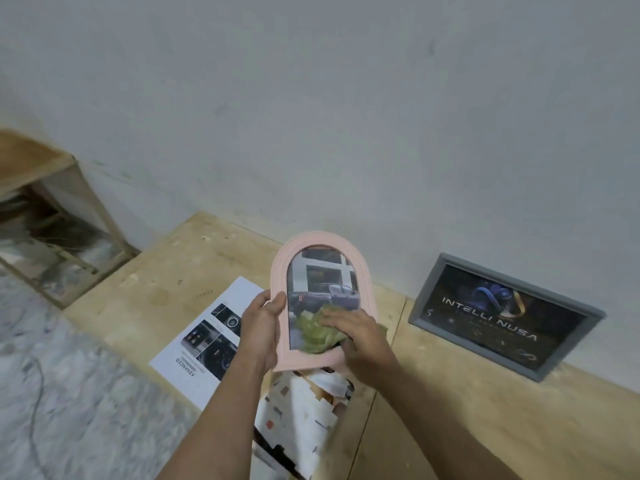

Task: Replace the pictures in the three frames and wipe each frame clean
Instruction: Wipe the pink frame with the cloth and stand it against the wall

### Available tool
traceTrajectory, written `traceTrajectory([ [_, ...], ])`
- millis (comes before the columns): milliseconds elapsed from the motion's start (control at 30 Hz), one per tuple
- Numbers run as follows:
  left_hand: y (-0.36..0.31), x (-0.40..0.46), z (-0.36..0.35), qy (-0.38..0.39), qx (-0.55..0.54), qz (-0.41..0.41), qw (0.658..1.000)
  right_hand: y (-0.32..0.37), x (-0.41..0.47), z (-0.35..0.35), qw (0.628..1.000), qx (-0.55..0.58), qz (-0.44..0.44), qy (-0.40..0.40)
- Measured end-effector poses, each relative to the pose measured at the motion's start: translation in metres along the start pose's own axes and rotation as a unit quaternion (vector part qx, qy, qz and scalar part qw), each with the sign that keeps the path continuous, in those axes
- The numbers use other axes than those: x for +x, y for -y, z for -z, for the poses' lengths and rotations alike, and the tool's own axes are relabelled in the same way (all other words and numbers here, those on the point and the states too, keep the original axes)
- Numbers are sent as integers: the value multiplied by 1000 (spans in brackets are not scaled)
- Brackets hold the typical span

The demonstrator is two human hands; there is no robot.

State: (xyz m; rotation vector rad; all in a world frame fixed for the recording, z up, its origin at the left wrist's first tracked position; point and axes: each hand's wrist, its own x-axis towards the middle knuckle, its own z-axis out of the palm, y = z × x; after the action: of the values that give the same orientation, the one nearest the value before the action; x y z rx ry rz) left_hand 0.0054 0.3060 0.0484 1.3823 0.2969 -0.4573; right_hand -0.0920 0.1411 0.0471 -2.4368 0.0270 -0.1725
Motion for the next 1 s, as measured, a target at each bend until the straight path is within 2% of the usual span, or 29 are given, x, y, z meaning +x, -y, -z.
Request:
traceTrajectory([
  [100,2,-16,11,9,21,-8,1000,27,-36,24,980,148,-80,108],
  [133,1,-24,11,21,26,-13,999,37,-39,40,966,205,-97,125],
  [167,-1,-32,10,35,26,-17,999,47,-38,56,958,240,-115,104],
  [233,-7,-46,4,69,9,-21,997,55,-23,88,966,225,-120,-49],
  [300,-17,-58,-6,117,1,-35,992,58,1,114,971,120,-78,-194],
  [367,-31,-71,-19,143,-6,-56,988,63,17,124,971,-49,-8,-234],
  [433,-44,-80,-31,146,-31,-81,985,74,22,114,971,-119,39,-204],
  [533,-56,-87,-28,134,-78,-97,983,97,-1,84,984,-92,84,-123],
  [633,-59,-89,-8,93,-65,-94,989,103,-32,68,994,-60,85,25],
  [700,-59,-91,-2,81,-32,-114,990,113,-46,79,990,45,26,134],
  [733,-61,-94,-2,82,-17,-124,989,119,-48,88,983,101,-6,152],
  [767,-64,-97,-3,89,-7,-131,987,124,-46,99,981,137,-29,136],
  [800,-67,-99,-6,99,-6,-133,986,128,-42,109,985,147,-29,87],
  [833,-71,-102,-9,110,-12,-134,985,131,-36,117,992,126,-12,26],
  [900,-79,-107,-15,123,-41,-137,982,136,-25,123,996,-4,64,-58],
  [933,-83,-109,-19,132,-57,-138,980,137,-22,122,987,-99,103,-74],
  [1000,-92,-114,-26,146,-80,-149,975,138,-18,114,945,-263,166,-97],
])
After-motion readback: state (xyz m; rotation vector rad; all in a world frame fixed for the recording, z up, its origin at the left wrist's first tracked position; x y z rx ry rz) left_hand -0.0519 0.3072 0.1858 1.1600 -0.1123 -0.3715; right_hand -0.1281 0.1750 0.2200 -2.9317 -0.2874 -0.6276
